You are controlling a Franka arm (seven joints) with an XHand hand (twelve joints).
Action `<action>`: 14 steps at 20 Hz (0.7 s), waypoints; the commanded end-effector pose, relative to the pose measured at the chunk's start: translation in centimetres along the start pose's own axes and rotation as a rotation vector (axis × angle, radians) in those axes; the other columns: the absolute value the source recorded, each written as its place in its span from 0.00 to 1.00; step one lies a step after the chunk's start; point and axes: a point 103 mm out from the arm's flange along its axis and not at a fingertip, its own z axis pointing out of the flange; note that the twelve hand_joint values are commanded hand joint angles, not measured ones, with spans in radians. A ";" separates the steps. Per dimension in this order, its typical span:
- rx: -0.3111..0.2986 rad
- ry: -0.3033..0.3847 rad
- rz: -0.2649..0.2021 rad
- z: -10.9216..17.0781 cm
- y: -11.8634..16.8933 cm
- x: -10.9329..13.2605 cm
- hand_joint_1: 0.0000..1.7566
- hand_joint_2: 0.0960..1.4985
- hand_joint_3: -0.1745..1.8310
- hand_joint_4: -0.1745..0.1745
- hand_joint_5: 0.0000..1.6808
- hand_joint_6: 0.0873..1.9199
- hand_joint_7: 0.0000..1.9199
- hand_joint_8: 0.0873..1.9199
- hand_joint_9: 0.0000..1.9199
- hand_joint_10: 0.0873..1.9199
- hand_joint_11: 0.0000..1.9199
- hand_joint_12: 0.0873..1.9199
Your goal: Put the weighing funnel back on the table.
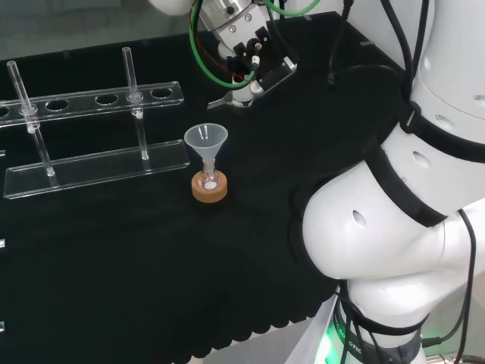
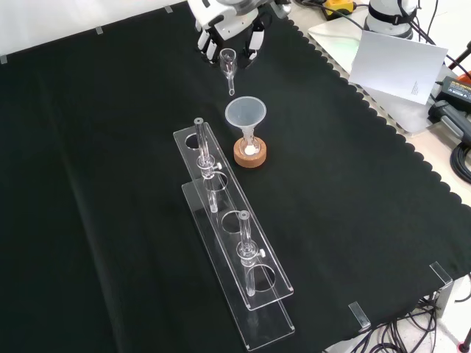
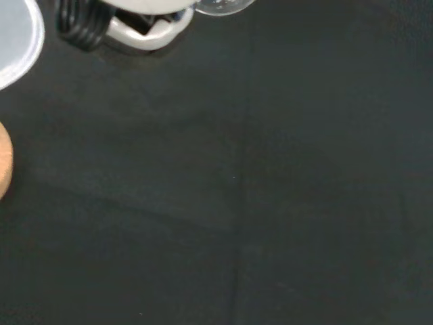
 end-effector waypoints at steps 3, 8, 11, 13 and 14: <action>0.006 0.105 0.028 0.9 1.0 -1.8 0.64 0.46 0.33 1.00 0.77 0.26 0.43 0.32 0.68 0.00 0.55 0.43; 0.001 0.135 0.036 1.5 1.7 -2.5 0.64 0.46 0.33 1.00 0.77 0.26 0.43 0.32 0.68 0.00 0.55 0.43; -0.010 0.154 0.037 1.9 2.2 -2.7 0.64 0.46 0.33 1.00 0.77 0.26 0.43 0.32 0.68 0.00 0.55 0.43; -0.015 0.162 0.036 2.3 2.6 -2.7 0.64 0.46 0.33 1.00 0.77 0.26 0.43 0.32 0.68 0.00 0.55 0.43; -0.017 0.167 0.035 2.4 2.8 -2.7 0.64 0.46 0.33 1.00 0.77 0.26 0.43 0.32 0.68 0.00 0.55 0.43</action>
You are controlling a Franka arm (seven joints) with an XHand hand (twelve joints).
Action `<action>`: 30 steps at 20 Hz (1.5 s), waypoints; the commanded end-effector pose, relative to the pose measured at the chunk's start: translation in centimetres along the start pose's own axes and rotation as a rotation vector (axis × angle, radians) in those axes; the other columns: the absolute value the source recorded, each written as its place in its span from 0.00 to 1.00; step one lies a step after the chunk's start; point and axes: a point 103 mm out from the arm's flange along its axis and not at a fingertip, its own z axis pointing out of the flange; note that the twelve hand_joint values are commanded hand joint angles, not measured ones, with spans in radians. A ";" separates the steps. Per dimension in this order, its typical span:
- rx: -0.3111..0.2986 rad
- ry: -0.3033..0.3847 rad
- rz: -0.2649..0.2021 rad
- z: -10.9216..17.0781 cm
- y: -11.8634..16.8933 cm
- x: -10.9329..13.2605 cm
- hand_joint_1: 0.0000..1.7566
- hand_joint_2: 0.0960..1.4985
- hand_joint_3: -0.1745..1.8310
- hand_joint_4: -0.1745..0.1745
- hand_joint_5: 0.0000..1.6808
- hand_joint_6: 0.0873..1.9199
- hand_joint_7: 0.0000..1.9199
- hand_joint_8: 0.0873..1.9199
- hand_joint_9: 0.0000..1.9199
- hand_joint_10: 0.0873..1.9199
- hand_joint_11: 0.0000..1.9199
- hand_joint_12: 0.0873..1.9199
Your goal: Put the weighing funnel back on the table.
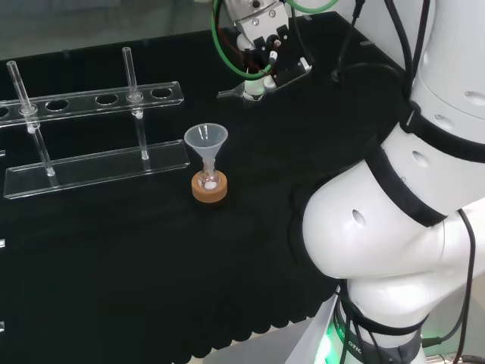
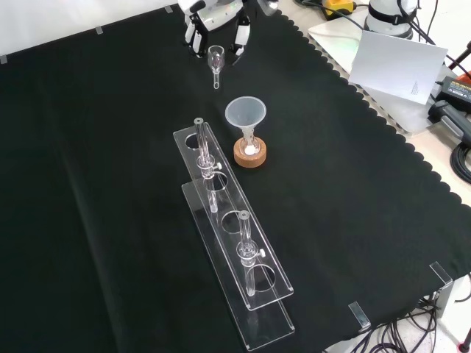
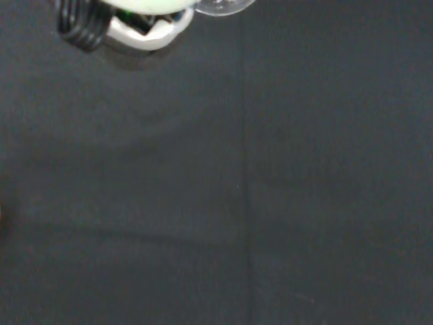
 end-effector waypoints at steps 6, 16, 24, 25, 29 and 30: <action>-0.018 0.058 -0.013 2.2 3.0 -0.6 0.64 0.46 0.33 1.00 0.77 0.26 0.43 0.32 0.68 0.00 0.55 0.43; -0.079 0.096 -0.039 5.2 7.1 -0.5 0.64 0.46 0.33 1.00 0.77 0.26 0.43 0.32 0.68 0.00 0.56 0.43; -0.071 0.101 -0.047 7.0 10.0 0.2 0.64 0.45 0.33 1.00 0.77 0.26 0.43 0.32 0.68 0.00 0.56 0.43; -0.070 0.100 -0.050 7.3 10.2 0.3 0.64 0.45 0.33 1.00 0.77 0.26 0.43 0.32 0.68 0.00 0.56 0.43; -0.058 0.104 -0.060 8.2 11.1 0.8 0.64 0.45 0.34 1.00 0.77 0.26 0.43 0.32 0.69 0.00 0.56 0.43; -0.057 0.105 -0.059 8.4 11.4 0.9 0.64 0.45 0.34 1.00 0.77 0.26 0.43 0.32 0.69 0.00 0.56 0.43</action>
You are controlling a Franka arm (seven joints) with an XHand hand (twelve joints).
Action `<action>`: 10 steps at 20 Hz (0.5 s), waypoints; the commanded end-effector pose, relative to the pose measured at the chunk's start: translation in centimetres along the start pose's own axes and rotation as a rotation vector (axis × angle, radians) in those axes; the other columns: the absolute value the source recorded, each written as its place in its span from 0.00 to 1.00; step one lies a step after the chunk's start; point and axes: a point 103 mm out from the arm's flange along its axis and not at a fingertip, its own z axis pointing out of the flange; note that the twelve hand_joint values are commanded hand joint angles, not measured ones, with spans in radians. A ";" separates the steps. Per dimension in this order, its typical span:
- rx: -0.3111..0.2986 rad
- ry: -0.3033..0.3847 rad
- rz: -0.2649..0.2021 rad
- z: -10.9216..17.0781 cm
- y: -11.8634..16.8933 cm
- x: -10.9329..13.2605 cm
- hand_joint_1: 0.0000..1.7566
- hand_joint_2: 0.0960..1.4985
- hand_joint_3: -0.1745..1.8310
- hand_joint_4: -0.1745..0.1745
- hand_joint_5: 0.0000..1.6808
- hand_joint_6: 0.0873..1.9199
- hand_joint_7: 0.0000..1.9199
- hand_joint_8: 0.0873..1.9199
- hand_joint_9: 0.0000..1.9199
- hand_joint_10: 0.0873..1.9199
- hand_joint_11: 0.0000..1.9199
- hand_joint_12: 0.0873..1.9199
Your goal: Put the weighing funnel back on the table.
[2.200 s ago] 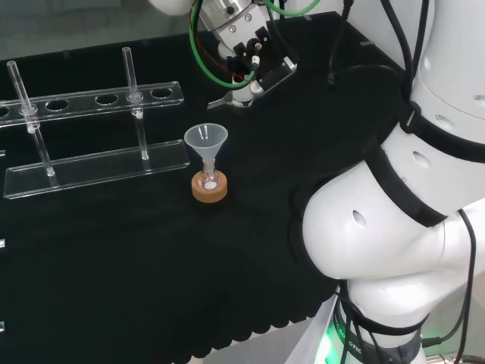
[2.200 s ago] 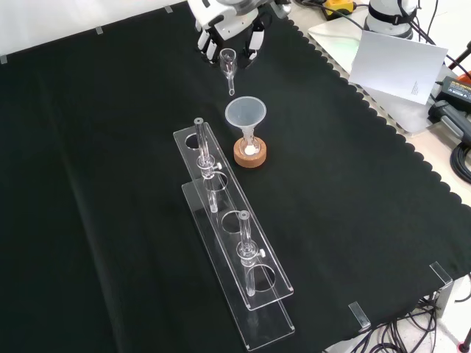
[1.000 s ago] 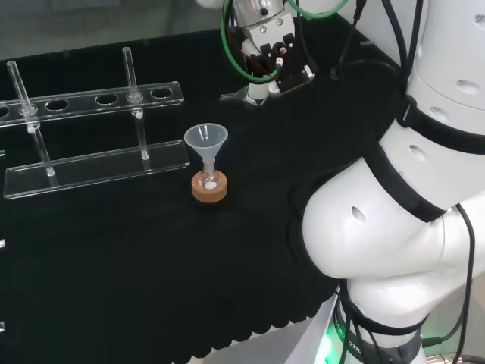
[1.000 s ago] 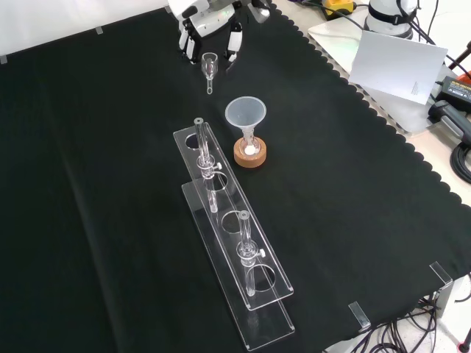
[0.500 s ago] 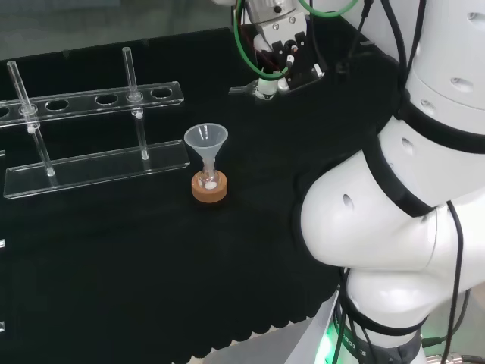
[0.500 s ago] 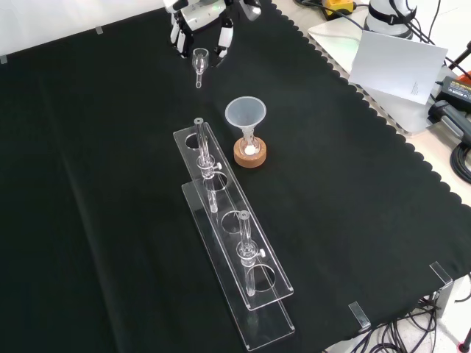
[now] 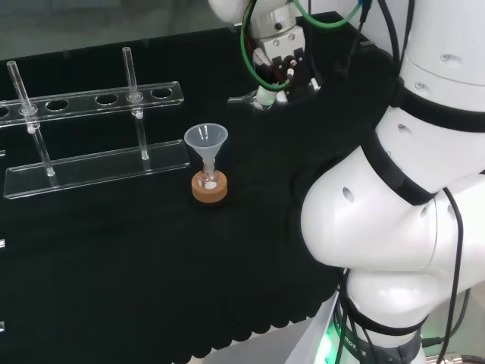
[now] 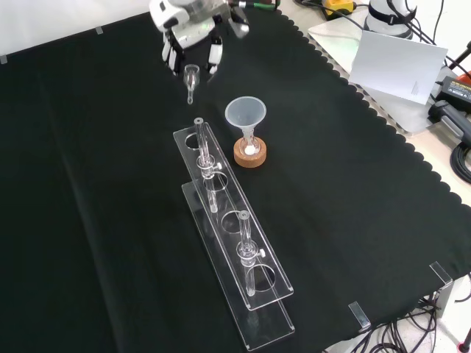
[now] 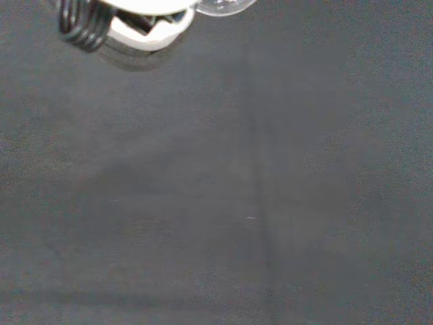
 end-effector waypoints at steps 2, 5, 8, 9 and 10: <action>-0.008 0.003 -0.044 3.5 4.2 1.8 0.64 0.45 0.34 1.00 0.77 0.26 0.43 0.32 0.69 0.00 0.56 0.43; 0.001 0.005 -0.047 4.2 5.0 2.1 0.64 0.45 0.34 1.00 0.77 0.26 0.43 0.32 0.69 0.00 0.56 0.43; 0.002 0.012 -0.050 5.1 5.6 2.3 0.64 0.45 0.34 1.00 0.77 0.26 0.43 0.32 0.69 0.00 0.56 0.43; 0.002 0.013 -0.050 5.4 5.8 2.4 0.64 0.45 0.34 1.00 0.77 0.26 0.43 0.32 0.69 0.00 0.56 0.43; 0.000 0.014 -0.051 5.6 6.0 2.5 0.64 0.45 0.34 1.00 0.77 0.26 0.43 0.32 0.69 0.00 0.56 0.43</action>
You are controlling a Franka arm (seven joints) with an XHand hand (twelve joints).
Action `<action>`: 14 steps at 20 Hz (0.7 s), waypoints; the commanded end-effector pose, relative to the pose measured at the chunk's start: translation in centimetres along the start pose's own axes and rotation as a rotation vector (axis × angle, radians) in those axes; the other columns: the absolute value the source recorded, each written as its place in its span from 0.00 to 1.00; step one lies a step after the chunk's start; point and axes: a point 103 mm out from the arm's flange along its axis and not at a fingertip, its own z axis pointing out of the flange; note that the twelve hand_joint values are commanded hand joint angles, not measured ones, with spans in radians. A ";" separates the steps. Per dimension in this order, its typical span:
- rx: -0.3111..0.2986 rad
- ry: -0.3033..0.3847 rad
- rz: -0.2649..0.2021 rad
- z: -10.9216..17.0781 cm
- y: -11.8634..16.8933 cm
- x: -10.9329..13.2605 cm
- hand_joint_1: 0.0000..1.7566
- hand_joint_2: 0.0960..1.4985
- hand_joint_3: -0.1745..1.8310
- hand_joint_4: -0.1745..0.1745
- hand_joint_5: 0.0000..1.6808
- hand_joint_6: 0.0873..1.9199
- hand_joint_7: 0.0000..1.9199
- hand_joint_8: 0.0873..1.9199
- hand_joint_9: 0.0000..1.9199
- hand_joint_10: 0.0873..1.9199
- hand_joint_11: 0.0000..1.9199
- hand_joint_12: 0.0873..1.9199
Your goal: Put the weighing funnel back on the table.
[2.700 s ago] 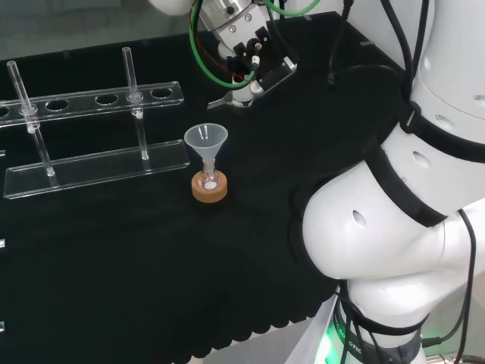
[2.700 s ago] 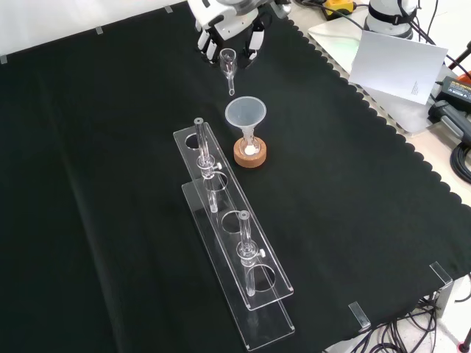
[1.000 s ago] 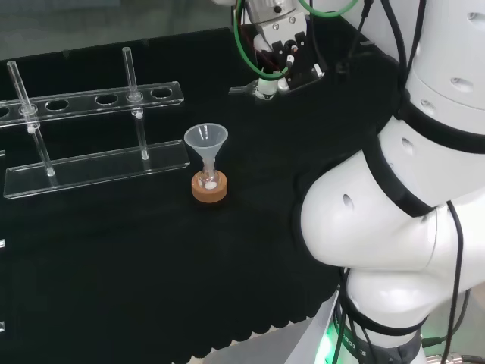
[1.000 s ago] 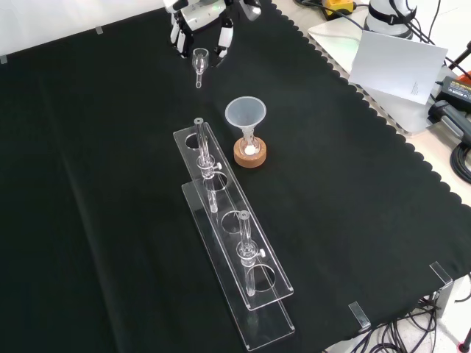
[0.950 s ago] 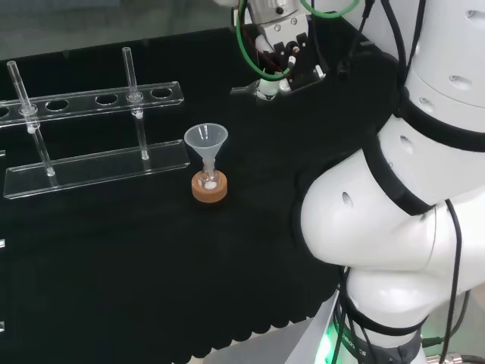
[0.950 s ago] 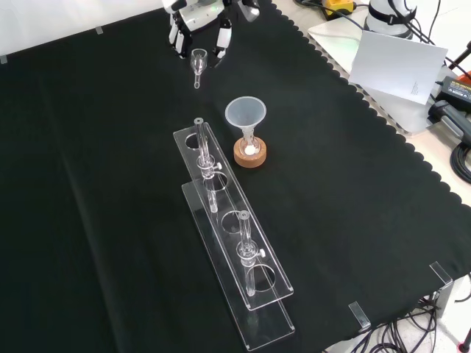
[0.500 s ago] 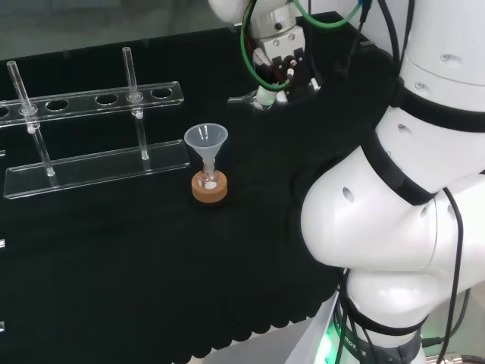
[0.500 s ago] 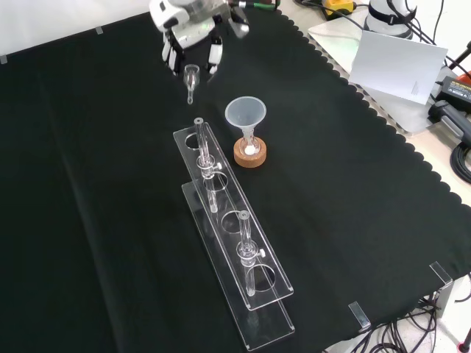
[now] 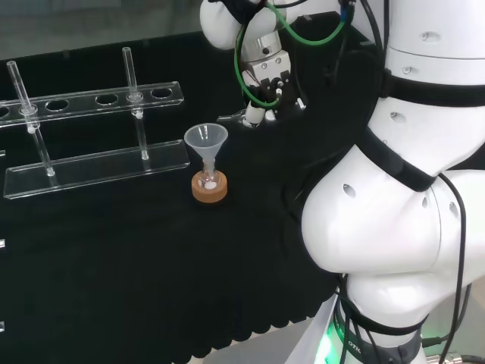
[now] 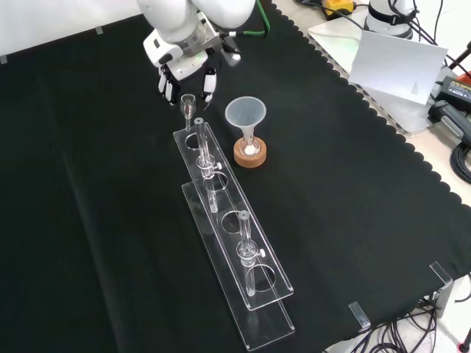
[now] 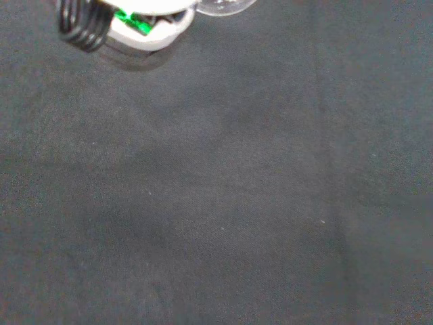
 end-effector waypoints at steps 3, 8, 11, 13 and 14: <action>-0.006 0.012 -0.012 2.1 2.4 0.4 0.64 0.45 0.34 1.00 0.77 0.26 0.43 0.32 0.69 0.00 0.56 0.43; 0.009 0.009 -0.014 3.2 3.6 1.0 0.64 0.45 0.34 1.00 0.77 0.27 0.43 0.32 0.69 0.00 0.56 0.43; 0.014 0.009 -0.022 3.5 4.0 1.3 0.64 0.45 0.34 1.00 0.77 0.27 0.43 0.32 0.69 0.00 0.56 0.43; 0.021 0.006 -0.024 3.8 4.3 1.3 0.64 0.45 0.34 1.00 0.77 0.27 0.43 0.32 0.69 0.00 0.56 0.43; 0.024 0.005 -0.025 3.9 4.4 1.3 0.64 0.45 0.34 1.00 0.77 0.27 0.43 0.32 0.69 0.00 0.56 0.43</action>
